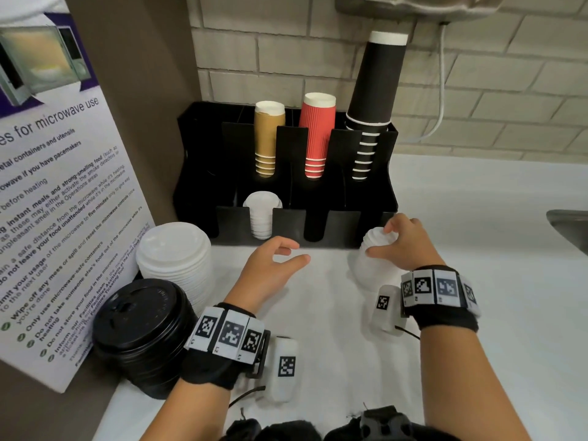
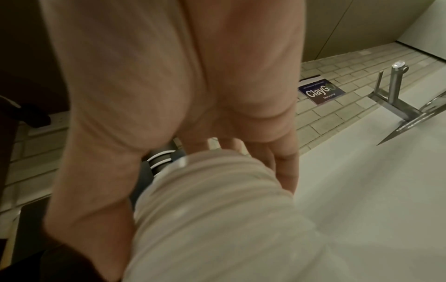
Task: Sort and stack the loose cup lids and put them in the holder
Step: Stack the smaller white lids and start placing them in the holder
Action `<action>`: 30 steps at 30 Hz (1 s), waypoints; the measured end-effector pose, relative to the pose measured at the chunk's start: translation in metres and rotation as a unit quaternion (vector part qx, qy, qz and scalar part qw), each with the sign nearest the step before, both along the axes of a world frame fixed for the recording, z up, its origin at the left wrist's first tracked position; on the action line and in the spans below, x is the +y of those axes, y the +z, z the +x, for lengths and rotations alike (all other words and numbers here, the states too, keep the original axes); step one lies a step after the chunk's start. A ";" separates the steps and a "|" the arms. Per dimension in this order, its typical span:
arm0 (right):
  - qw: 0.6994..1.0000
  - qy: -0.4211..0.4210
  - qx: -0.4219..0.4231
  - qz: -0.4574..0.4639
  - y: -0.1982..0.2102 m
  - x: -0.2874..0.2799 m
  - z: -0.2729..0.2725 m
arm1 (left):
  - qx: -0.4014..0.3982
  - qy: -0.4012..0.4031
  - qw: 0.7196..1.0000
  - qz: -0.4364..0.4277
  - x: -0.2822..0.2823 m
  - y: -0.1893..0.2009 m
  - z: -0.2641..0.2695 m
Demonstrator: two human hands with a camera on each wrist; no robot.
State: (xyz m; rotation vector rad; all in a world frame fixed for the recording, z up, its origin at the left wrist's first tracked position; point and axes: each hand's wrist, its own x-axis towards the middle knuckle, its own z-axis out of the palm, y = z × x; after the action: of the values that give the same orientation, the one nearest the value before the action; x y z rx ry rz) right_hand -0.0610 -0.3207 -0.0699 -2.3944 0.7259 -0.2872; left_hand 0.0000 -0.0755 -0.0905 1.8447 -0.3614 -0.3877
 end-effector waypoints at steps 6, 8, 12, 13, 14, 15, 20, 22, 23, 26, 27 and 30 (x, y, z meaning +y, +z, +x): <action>0.998 0.003 -0.062 -0.008 0.017 0.001 -0.002 | -0.020 0.008 1.000 -0.023 -0.001 0.003 0.000; 0.994 0.034 -0.106 0.009 0.027 0.011 -0.001 | -0.038 -0.005 0.998 -0.049 -0.003 0.005 -0.003; 0.957 0.174 -0.151 0.175 0.042 0.053 0.005 | -0.045 -0.054 0.987 -0.145 -0.009 0.007 -0.010; 0.944 0.208 -0.138 0.215 0.042 0.063 0.007 | -0.043 -0.059 0.983 -0.170 -0.011 0.007 -0.011; 0.935 0.234 -0.123 0.238 0.041 0.072 0.009 | -0.043 -0.060 0.979 -0.192 -0.012 0.007 -0.012; 0.929 0.254 -0.112 0.247 0.041 0.078 0.011 | -0.045 -0.055 0.975 -0.210 -0.012 0.007 -0.011; 0.908 0.301 -0.073 0.282 0.044 0.082 0.011 | -0.054 -0.042 0.962 -0.263 -0.002 0.004 -0.006; 0.905 0.317 -0.060 0.276 0.047 0.077 0.008 | -0.067 -0.051 0.961 -0.265 0.001 0.006 -0.005; 0.904 0.323 -0.058 0.274 0.049 0.075 0.007 | -0.074 -0.056 0.960 -0.262 0.001 0.008 -0.006; 0.897 0.332 -0.070 0.282 0.053 0.072 0.005 | -0.077 -0.060 0.962 -0.253 0.000 0.009 -0.006; 0.896 0.333 -0.074 0.284 0.054 0.072 0.004 | -0.075 -0.064 0.963 -0.249 0.001 0.008 -0.005; 0.897 0.334 -0.084 0.279 0.056 0.073 0.004 | -0.088 -0.082 0.966 -0.227 0.001 0.007 -0.005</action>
State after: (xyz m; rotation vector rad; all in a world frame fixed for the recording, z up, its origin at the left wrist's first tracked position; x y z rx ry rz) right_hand -0.0570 -0.2473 -0.0137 -1.8848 -0.1205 0.0129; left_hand -0.0055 -0.0743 -0.0834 1.4049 -0.6700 -0.2291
